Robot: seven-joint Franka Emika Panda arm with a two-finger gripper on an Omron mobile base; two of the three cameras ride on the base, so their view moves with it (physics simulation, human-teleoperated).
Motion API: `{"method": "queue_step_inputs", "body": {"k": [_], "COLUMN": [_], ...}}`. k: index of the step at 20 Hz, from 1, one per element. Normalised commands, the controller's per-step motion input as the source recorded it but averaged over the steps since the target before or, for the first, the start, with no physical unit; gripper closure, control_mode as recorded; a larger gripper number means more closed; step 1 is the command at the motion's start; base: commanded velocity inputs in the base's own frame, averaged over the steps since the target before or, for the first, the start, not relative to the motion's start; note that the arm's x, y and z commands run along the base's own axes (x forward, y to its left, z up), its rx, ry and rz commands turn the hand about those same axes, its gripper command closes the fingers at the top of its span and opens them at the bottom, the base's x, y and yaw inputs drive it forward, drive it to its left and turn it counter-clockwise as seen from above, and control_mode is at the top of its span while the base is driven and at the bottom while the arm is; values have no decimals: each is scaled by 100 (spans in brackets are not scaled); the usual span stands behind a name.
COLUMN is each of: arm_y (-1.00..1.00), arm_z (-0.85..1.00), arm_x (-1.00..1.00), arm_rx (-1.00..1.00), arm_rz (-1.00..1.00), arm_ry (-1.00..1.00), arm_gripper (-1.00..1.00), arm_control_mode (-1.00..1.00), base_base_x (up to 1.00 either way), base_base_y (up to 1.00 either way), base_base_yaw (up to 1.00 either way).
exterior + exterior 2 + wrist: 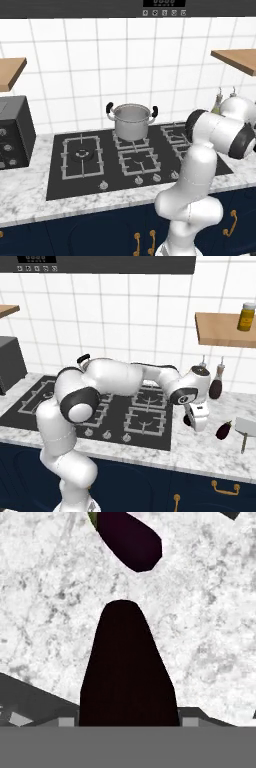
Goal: Put the avocado and eggplant in the pot. Retrieve the spatula and lightly stir the vegetables in the pot.
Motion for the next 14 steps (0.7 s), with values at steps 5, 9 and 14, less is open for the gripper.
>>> {"method": "queue_step_inputs", "body": {"k": [5, 9, 14], "arm_y": [100, 100, 100], "arm_z": [93, 43, 25], "arm_x": [0, 0, 5], "arm_rx": [-20, -12, -6], "arm_rz": [28, 41, 44], "arm_ry": [4, 1, -2], "arm_gripper": [100, 100, 100], "arm_control_mode": [-100, -100, -100], "base_base_x": [0, 0, 0], "base_base_y": [0, 0, 0], "base_base_yaw": [0, 0, 0]}}
